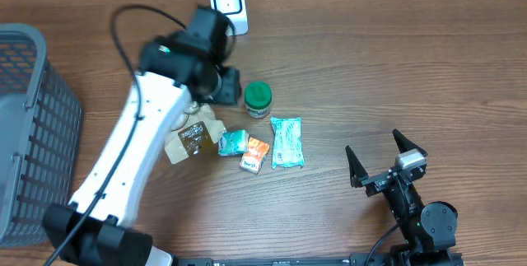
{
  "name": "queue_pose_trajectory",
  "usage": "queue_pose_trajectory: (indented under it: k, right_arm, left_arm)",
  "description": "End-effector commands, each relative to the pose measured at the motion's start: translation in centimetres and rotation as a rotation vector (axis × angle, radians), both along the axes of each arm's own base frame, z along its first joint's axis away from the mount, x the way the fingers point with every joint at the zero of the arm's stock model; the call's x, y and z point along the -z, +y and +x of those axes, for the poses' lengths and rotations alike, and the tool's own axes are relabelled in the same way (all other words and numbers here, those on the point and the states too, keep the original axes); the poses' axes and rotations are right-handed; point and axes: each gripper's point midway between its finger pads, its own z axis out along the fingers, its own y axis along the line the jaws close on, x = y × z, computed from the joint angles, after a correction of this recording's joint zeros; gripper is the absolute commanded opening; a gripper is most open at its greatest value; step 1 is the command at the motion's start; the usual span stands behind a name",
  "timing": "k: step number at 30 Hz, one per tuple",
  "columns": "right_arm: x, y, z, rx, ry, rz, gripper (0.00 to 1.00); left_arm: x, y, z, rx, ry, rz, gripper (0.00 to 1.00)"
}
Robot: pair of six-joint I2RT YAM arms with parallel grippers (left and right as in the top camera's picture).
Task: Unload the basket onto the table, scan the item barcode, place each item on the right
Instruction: 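Carry the blue tissue pack with the left gripper and drop it beside the orange box, then reach the right gripper to the mint-green packet and grasp it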
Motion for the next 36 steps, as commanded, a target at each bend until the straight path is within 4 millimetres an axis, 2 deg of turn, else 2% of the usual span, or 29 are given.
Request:
queue_pose_trajectory:
  k: [1, 4, 5, 8, 14, 16, 17, 25, 29, 31, 36]
  right_arm:
    - [0.2, 0.0, 0.0, -0.003, 0.001, 0.006, 1.00]
    - [0.2, 0.0, 0.0, -0.003, 0.001, 0.006, 1.00]
    - [0.2, 0.0, 0.0, -0.003, 0.001, 0.006, 1.00]
    - [0.2, 0.0, 0.0, -0.003, 0.001, 0.006, 1.00]
    - [0.2, 0.0, 0.0, -0.003, 0.000, 0.007, 1.00]
    - [0.2, 0.0, 0.0, -0.003, 0.000, 0.007, 1.00]
    - [0.2, 0.0, 0.0, -0.003, 0.000, 0.007, 1.00]
    - [0.2, 0.3, -0.1, -0.022, 0.001, 0.012, 1.00]
    - [-0.4, 0.6, -0.2, -0.036, 0.026, 0.136, 1.00]
    - [-0.7, 1.2, -0.5, -0.074, 0.031, 0.138, 1.00]
    - [-3.7, 2.0, -1.1, -0.126, 0.076, 0.133, 1.00]
  left_arm:
    - [-5.2, 2.9, 1.3, 0.000, -0.100, 0.007, 0.67]
    - [-7.6, 6.7, 1.6, -0.064, -0.136, 0.019, 0.67]
    - [-8.6, 9.0, 1.6, -0.114, -0.154, 0.025, 0.70]
    - [-10.2, 12.2, 1.4, -0.129, -0.176, -0.014, 0.74]
    - [-11.1, 15.8, 1.1, -0.124, -0.214, -0.210, 0.80]
    - [-11.1, 16.5, 1.0, -0.145, -0.211, -0.213, 0.84]
    - [-11.0, 16.6, 0.9, -0.149, -0.209, -0.211, 1.00]
    - [-11.0, 16.6, 0.9, -0.151, -0.207, -0.208, 1.00]
    - [-11.0, 16.6, 0.9, -0.151, -0.207, -0.208, 1.00]
    - [-11.0, 16.6, 0.9, -0.151, -0.207, -0.209, 1.00]
    - [-11.0, 16.6, 0.9, -0.151, -0.207, -0.209, 1.00]
